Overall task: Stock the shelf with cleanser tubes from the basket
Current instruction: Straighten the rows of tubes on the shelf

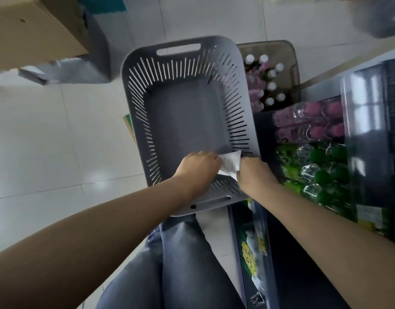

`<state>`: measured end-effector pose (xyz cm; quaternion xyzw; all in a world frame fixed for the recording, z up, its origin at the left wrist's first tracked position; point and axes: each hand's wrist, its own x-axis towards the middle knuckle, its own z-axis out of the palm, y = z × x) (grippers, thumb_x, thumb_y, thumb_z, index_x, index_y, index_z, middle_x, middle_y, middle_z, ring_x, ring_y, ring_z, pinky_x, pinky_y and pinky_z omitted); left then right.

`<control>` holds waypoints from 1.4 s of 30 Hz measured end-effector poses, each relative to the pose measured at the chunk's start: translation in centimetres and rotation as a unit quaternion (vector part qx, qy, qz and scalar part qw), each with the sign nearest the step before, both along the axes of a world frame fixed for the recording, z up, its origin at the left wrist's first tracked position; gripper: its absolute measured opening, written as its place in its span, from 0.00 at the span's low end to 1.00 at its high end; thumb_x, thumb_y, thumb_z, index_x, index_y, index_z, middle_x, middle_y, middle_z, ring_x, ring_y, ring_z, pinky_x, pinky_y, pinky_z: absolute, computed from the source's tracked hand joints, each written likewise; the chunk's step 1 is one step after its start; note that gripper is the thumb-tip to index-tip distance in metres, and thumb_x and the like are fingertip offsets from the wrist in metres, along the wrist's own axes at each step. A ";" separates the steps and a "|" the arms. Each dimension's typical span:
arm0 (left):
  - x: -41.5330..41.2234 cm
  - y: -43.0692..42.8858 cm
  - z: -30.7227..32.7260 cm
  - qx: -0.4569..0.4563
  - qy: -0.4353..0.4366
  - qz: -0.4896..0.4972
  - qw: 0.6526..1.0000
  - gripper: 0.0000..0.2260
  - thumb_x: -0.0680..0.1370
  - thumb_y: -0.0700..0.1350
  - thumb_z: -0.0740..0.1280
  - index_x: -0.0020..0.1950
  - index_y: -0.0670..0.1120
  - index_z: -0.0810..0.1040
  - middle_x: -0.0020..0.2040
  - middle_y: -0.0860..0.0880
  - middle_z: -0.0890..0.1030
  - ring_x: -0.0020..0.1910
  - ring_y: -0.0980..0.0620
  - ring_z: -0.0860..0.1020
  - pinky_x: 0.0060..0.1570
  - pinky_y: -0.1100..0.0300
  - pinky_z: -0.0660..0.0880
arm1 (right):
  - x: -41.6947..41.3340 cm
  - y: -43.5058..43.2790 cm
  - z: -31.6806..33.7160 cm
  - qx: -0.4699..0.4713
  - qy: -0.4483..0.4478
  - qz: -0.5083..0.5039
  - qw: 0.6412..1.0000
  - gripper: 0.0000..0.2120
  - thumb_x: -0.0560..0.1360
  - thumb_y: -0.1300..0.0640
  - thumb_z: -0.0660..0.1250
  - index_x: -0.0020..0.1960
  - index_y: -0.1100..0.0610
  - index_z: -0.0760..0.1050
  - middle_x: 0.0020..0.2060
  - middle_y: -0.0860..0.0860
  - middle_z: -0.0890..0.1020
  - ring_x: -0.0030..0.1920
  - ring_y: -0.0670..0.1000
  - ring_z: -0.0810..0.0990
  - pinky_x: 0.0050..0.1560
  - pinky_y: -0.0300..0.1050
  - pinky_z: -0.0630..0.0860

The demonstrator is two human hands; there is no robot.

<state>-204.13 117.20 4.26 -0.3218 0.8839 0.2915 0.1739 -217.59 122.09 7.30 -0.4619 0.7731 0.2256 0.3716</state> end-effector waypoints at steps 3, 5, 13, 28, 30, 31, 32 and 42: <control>-0.3 0.1 -1.4 -0.011 -0.006 -0.021 1.000 0.13 0.75 0.38 0.65 0.57 0.49 0.76 0.57 0.52 0.77 0.53 0.49 0.76 0.46 0.56 0.72 | 0.3 0.0 -1.1 0.000 -0.014 -0.019 1.000 0.12 0.75 0.66 0.63 0.58 0.65 0.75 0.53 0.61 0.80 0.53 0.61 0.80 0.47 0.48 0.77; -0.4 0.1 -1.9 -0.022 -0.010 -0.034 0.999 0.12 0.74 0.38 0.66 0.56 0.49 0.77 0.55 0.52 0.77 0.51 0.49 0.77 0.44 0.56 0.74 | 0.3 0.0 -1.5 -0.004 -0.014 -0.032 0.999 0.13 0.75 0.69 0.62 0.59 0.67 0.73 0.55 0.62 0.79 0.54 0.62 0.80 0.48 0.50 0.76; -0.3 -0.6 -1.9 -0.040 0.008 -0.076 0.996 0.08 0.75 0.37 0.63 0.53 0.46 0.77 0.51 0.49 0.78 0.51 0.46 0.76 0.37 0.55 0.69 | 0.0 -0.4 -1.6 -0.019 -0.005 -0.043 0.999 0.12 0.75 0.71 0.61 0.58 0.66 0.72 0.54 0.62 0.80 0.54 0.62 0.79 0.45 0.48 0.74; 4.5 -4.2 4.5 -0.060 0.012 -0.060 0.996 0.08 0.76 0.41 0.61 0.48 0.51 0.79 0.46 0.51 0.81 0.47 0.46 0.79 0.44 0.51 0.78 | 1.0 1.1 5.3 -0.094 0.039 -0.009 0.995 0.05 0.76 0.63 0.62 0.50 0.62 0.75 0.45 0.57 0.80 0.45 0.58 0.81 0.33 0.43 0.67; 4.8 -4.6 6.5 -0.071 0.020 -0.077 0.994 0.08 0.76 0.41 0.62 0.49 0.50 0.79 0.46 0.51 0.81 0.47 0.46 0.79 0.45 0.51 0.78 | 1.6 1.8 7.3 -0.122 0.048 -0.012 0.991 0.03 0.77 0.63 0.62 0.48 0.61 0.74 0.40 0.55 0.78 0.44 0.58 0.80 0.26 0.40 0.61; 5.0 -4.7 7.6 -0.076 0.025 -0.086 0.993 0.09 0.76 0.41 0.62 0.49 0.50 0.80 0.46 0.51 0.81 0.47 0.46 0.79 0.45 0.51 0.78 | 1.9 2.1 8.3 -0.137 0.050 -0.017 0.989 0.03 0.77 0.63 0.61 0.48 0.60 0.73 0.38 0.54 0.76 0.43 0.58 0.80 0.25 0.41 0.57; 5.2 -4.8 8.7 -0.082 0.030 -0.094 0.992 0.09 0.76 0.42 0.61 0.50 0.50 0.80 0.46 0.50 0.81 0.47 0.46 0.79 0.45 0.51 0.78 | 2.3 2.5 9.5 -0.152 0.053 -0.023 0.987 0.03 0.77 0.62 0.60 0.47 0.60 0.73 0.36 0.53 0.74 0.42 0.58 0.79 0.25 0.41 0.56; 6.2 -2.6 22.2 -0.132 0.087 -0.216 0.963 0.10 0.80 0.44 0.59 0.49 0.45 0.79 0.46 0.48 0.80 0.44 0.47 0.79 0.46 0.49 0.78 | 6.6 9.6 22.5 -0.259 0.135 -0.104 0.951 0.08 0.79 0.57 0.57 0.41 0.56 0.67 0.32 0.50 0.71 0.35 0.53 0.74 0.31 0.44 0.66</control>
